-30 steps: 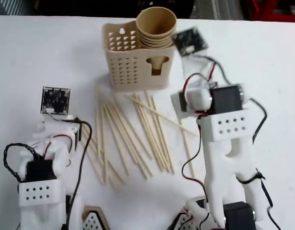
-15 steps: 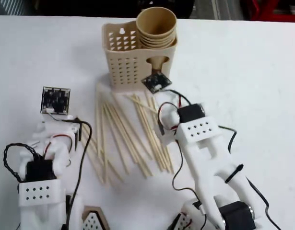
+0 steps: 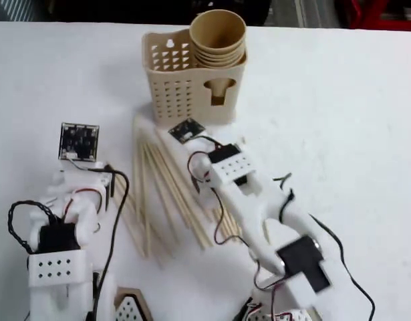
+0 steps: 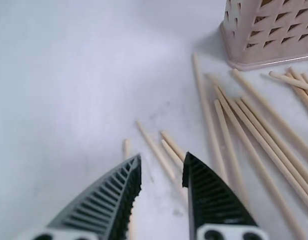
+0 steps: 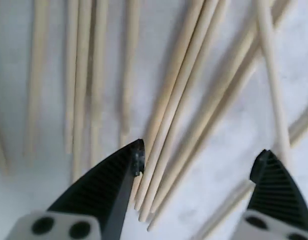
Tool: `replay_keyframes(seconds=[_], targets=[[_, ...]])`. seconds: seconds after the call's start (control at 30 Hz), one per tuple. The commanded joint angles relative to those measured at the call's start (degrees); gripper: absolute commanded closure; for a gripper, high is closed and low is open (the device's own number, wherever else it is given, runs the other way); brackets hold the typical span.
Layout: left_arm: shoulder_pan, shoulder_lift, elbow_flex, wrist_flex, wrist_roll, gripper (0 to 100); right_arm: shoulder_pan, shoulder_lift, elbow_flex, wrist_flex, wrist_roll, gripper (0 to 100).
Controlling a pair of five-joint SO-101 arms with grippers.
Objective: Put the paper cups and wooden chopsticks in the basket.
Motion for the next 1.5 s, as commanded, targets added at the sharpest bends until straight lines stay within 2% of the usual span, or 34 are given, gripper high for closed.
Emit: replay_keyframes(seconds=[0.0,0.43,0.67,0.87,1.07,1.47], targets=[[-0.6,-0.9,-0.1,-3.2,0.3,85,-0.8,3.6,-3.9,-1.3,-0.6,65.7],[-0.6,-0.9,0.0,-3.2,0.3,85,-3.5,11.8,-6.4,-1.3,-0.6,67.1],[-0.6,-0.9,0.1,-3.2,0.3,85,-3.5,11.9,-6.0,-1.9,-0.6,86.4],[-0.6,-0.9,0.1,-3.2,0.3,85,-3.2,10.2,-3.8,-4.3,-0.3,97.6],[-0.6,-0.9,0.1,-3.2,0.3,85,-2.9,2.3,2.2,-4.5,-0.4,98.1],[-0.6,-0.9,0.1,-3.3,0.3,85,-2.9,-24.0,13.2,-3.1,-0.7,98.1]])
